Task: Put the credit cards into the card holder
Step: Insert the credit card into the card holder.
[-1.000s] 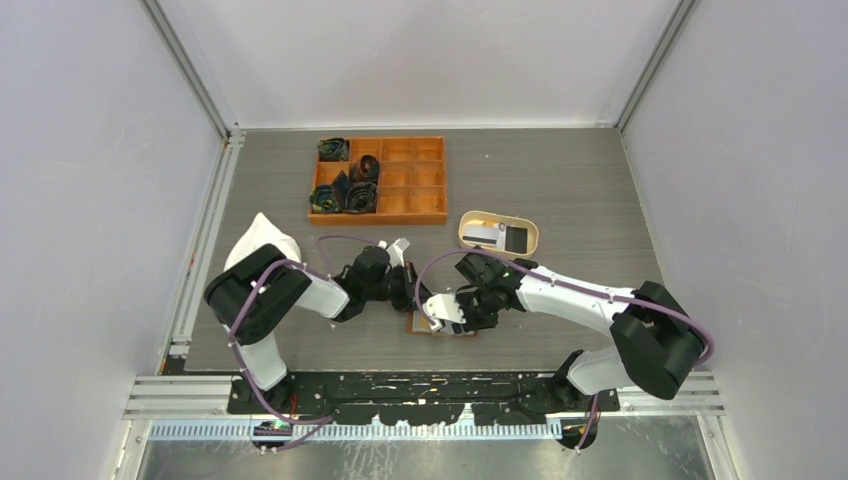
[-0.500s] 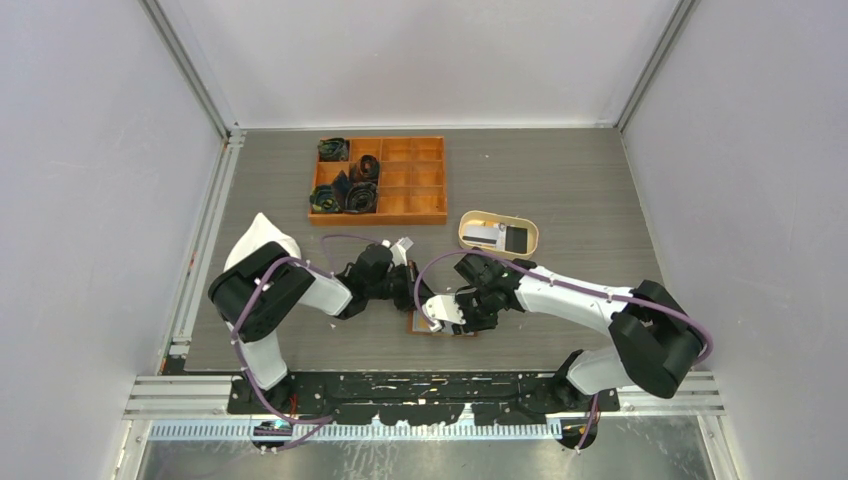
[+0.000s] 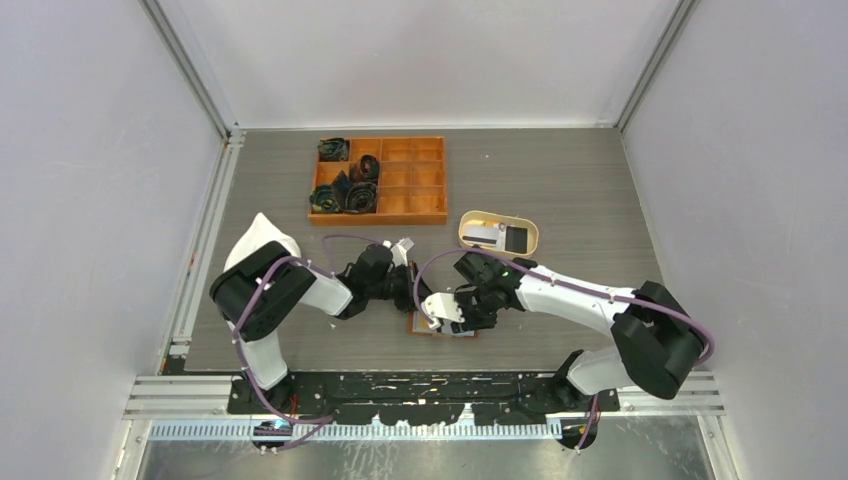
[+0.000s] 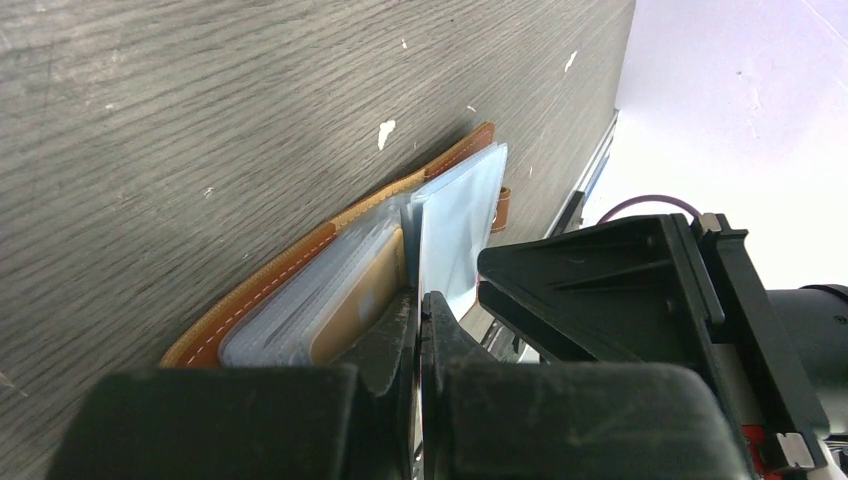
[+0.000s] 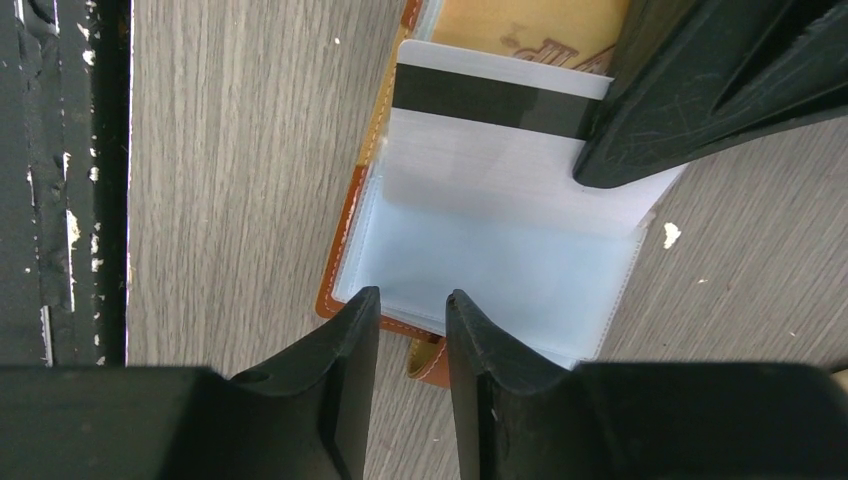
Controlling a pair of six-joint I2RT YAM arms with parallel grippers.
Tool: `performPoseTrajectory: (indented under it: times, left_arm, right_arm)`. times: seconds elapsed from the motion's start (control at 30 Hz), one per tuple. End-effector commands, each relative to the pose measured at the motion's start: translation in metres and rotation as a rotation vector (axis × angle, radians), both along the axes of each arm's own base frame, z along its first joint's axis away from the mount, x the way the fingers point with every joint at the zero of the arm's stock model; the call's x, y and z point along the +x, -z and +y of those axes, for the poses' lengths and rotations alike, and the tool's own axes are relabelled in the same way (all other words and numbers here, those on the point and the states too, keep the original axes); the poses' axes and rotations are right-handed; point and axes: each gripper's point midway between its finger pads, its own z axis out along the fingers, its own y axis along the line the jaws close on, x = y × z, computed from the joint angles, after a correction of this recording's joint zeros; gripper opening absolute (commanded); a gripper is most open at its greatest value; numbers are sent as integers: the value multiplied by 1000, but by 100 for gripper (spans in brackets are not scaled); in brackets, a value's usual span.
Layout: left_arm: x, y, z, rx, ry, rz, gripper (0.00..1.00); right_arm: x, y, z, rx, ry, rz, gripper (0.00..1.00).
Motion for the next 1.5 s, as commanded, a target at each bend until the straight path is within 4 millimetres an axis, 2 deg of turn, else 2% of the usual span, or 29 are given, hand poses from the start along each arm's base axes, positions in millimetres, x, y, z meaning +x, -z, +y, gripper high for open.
performPoseTrajectory:
  times: [0.0, 0.57, 0.9, 1.0, 1.1, 1.2, 1.47]
  left_arm:
    - [-4, 5, -1, 14, 28, 4, 0]
    - [-6, 11, -2, -9, 32, 12, 0]
    - [-8, 13, -3, -2, 39, 24, 0]
    - [-8, 14, -2, 1, 38, 27, 0]
    - [-8, 14, -2, 2, 42, 28, 0]
    - [-9, 15, -3, 2, 49, 32, 1]
    - [-7, 14, -5, 1, 52, 33, 2]
  right_arm:
    - [8, -23, 16, 73, 2, -39, 37]
    - [7, -25, 17, 81, 0, -35, 38]
    - [1, -46, 33, 213, -9, -36, 37]
    - [1, -53, 43, 267, -14, -62, 29]
    - [1, -61, 58, 324, -28, -102, 17]
    - [-1, -62, 74, 342, -56, -153, 8]
    - [8, -55, 100, 318, -61, -297, 4]
